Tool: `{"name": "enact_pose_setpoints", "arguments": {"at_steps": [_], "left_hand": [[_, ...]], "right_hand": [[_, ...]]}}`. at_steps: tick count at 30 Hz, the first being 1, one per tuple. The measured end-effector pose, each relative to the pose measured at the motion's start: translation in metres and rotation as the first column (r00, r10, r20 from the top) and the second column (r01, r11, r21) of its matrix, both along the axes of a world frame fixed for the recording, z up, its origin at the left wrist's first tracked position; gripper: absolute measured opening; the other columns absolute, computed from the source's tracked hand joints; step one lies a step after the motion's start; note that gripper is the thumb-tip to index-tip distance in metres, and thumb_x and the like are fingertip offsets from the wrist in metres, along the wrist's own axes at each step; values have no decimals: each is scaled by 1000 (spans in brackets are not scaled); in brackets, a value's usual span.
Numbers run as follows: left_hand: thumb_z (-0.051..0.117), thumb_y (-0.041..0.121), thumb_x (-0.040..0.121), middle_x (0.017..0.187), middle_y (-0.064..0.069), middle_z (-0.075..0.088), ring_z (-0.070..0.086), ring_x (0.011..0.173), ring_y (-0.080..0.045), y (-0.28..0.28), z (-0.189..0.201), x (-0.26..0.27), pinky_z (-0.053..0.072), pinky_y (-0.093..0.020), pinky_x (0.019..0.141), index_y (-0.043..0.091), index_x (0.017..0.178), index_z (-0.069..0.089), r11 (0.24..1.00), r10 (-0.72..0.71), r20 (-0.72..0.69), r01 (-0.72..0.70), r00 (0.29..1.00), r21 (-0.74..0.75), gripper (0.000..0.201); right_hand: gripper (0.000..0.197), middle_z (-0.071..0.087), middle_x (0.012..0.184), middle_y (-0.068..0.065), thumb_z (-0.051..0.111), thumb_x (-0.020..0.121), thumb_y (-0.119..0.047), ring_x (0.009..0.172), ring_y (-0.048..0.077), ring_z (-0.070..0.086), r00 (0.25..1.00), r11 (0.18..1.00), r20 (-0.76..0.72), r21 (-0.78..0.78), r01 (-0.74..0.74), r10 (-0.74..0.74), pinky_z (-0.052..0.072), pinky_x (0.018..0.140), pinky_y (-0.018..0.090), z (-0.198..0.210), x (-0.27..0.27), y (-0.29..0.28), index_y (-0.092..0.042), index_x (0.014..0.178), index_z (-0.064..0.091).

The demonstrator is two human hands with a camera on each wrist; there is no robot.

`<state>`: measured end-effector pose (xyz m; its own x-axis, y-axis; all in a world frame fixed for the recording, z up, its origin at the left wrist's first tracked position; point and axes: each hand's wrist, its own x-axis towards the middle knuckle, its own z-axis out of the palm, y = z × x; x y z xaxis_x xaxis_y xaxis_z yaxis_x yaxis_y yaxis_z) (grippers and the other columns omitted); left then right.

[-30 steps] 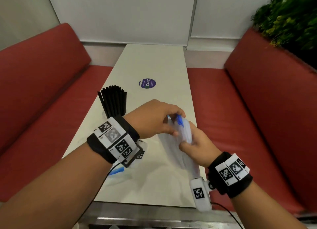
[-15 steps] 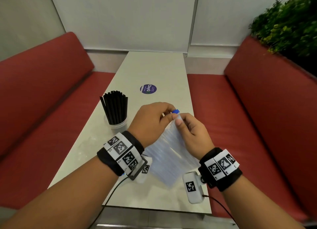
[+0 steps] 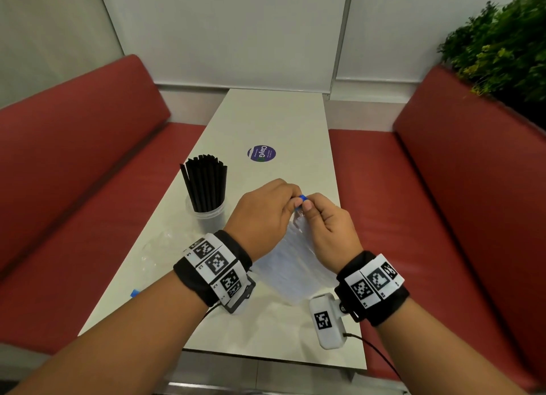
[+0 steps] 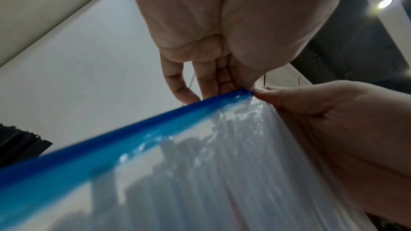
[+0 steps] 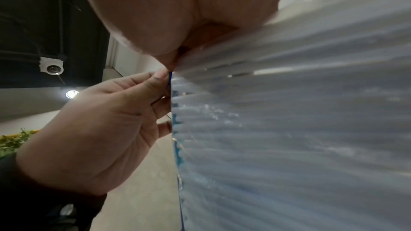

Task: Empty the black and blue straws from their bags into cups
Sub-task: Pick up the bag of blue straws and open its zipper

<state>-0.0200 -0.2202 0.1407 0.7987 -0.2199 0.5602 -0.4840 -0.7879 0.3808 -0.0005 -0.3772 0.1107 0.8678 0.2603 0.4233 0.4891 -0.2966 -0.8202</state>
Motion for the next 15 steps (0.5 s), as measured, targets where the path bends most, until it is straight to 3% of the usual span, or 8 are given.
{"name": "enact_pose_setpoints", "arguments": {"at_steps": [3,8,12,15], "left_hand": [[45,30,101,84,2,62,59,69,-19,7,-1,-2,52,-39,62,14,97,67,1000,10,18,-11,1000,21,27],[46,31,100,83,4,61,59,70,-20,22,-1,-4,51,-39,63,15,96,67,998,8,-17,-7,1000,65,27],[43,33,97,80,10,55,59,72,-18,46,-9,-10,50,-34,67,17,91,65,991,74,-131,-59,989,118,28],[52,27,98,80,10,58,56,71,-14,78,-22,-16,47,-31,68,19,92,67,976,162,-208,-126,965,178,18]], "right_hand": [[28,56,65,-7,41,103,-25,58,8,48,999,1000,20,-9,30,-30,42,58,27,-3,-2,6,-11,89,62],[25,62,71,4,42,101,-21,64,14,54,999,1000,27,15,27,-28,43,62,26,1,1,16,-12,90,63],[25,62,74,2,44,100,-17,68,11,54,981,967,-12,170,192,-192,44,68,26,17,23,2,-7,84,61],[25,60,74,-4,44,101,-11,67,-2,52,970,941,-4,241,238,-244,42,68,16,33,40,-21,-4,84,61]]}}
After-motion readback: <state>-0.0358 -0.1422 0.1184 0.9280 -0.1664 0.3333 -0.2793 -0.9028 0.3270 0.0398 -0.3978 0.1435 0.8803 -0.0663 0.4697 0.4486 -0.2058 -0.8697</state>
